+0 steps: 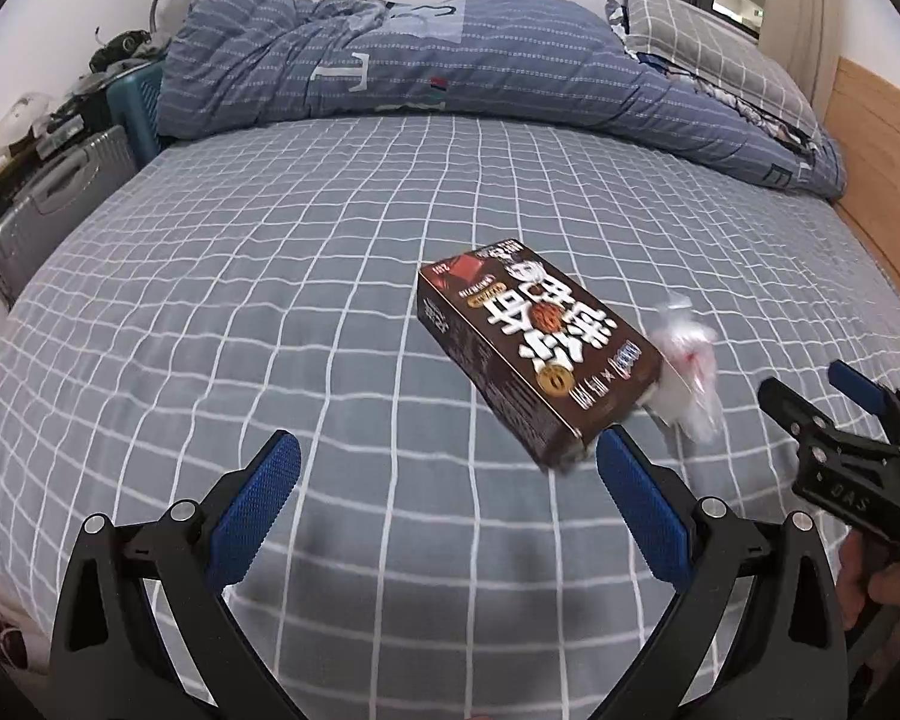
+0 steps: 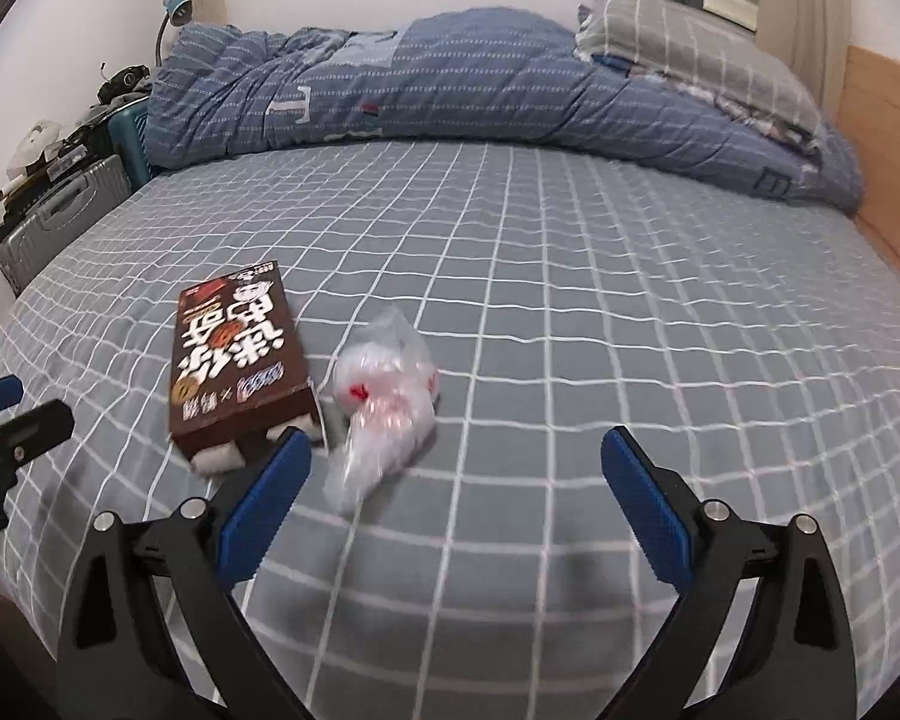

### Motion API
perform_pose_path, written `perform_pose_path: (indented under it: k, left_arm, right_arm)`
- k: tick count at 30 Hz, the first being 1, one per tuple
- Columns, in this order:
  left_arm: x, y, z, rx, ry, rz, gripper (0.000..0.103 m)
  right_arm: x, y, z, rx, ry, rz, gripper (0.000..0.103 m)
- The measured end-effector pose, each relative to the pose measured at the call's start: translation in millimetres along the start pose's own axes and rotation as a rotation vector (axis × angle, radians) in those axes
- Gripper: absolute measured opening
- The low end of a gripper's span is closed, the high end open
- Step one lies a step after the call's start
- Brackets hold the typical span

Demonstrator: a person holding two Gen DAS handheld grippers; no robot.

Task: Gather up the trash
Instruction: 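Grasp the clear plastic bag with the right tool while the left tool grasps the brown chocolate box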

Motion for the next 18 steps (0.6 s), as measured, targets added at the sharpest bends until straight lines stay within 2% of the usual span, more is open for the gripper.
perform_pose_path:
  k: [6, 11, 14, 16, 17, 18]
  left_arm:
    - [-6, 20, -19, -0.018, -0.009, 0.005, 0.097]
    - [-12, 28, -30, -0.028, -0.016, 0.018, 0.097]
    - [-14, 27, -35, -0.037, -0.012, 0.017, 0.097]
    - [-15, 26, -37, -0.042, -0.013, 0.017, 0.097]
    - [-15, 26, -38, -0.043, -0.013, 0.017, 0.097]
    - [-15, 25, -37, -0.043, -0.012, 0.017, 0.097]
  right_arm:
    - [-5, 27, -40, -0.055, 0.032, 0.024, 0.084]
    - [-11, 35, -63, -0.096, 0.069, 0.038, 0.076]
    - [-20, 36, -75, -0.124, 0.091, 0.061, 0.065]
    - [-22, 37, -77, -0.130, 0.111, 0.070, 0.055]
    - [-23, 36, -78, -0.135, 0.119, 0.072, 0.046]
    - [-22, 37, -79, -0.139, 0.117, 0.064, 0.043]
Point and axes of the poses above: each gripper's, at about its wrist camera, not at the fingertips, and z roughly against the way its jaws point, x to its right, y to its top, the point moved 1 cm from there along -z, roughly the way its jaws point, and after that the axes turned 15 degrees about -x, right-handed, at the moved point
